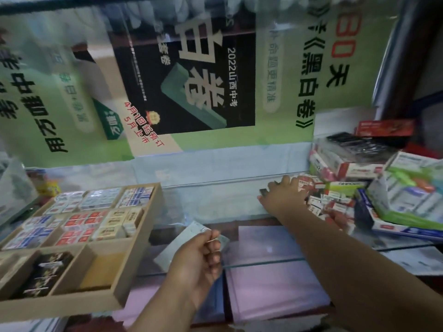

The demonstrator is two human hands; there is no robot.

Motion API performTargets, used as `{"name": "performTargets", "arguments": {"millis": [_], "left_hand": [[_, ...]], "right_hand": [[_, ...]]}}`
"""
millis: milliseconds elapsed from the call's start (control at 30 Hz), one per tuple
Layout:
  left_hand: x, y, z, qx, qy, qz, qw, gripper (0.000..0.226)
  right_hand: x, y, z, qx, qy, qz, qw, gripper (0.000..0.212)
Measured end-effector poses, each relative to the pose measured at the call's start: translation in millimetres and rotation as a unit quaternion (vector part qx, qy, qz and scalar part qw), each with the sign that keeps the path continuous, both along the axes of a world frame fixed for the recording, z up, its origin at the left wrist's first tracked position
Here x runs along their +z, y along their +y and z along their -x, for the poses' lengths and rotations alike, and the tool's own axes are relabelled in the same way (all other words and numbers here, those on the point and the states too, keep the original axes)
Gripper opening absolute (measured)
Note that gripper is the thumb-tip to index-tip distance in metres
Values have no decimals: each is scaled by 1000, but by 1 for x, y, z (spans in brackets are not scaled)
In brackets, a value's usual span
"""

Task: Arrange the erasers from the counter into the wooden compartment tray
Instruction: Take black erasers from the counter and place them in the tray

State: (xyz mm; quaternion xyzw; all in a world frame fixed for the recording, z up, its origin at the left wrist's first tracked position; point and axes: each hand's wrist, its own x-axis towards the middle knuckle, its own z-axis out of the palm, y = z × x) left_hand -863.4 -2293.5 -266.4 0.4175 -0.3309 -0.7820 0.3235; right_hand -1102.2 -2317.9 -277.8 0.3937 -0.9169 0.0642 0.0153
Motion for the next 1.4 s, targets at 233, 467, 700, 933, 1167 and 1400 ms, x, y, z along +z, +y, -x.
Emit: {"name": "performTargets", "arguments": {"millis": [233,467,700,933,1167,1400], "left_hand": [[-5,-3,1,6,-12,-17,1000,11],[-5,-5,0,11,-8,-32,999,11],[-5,-16,-3,24,30,-56,998,15],[-4,-29,1,43,101,-117,987,22],[3,-37,14,36,151,-154,976,44],[-1,-38,26,63,296,-170,938,52]], "right_hand": [[-18,-6,-16,56,28,43,997,40],[-18,-8,-24,131,51,55,988,49],[-19,-18,-30,177,21,43,983,44],[-7,-26,-43,214,-42,79,973,33],[16,-24,-71,238,-175,203,934,23],[36,-9,-115,365,-201,170,893,16]]}}
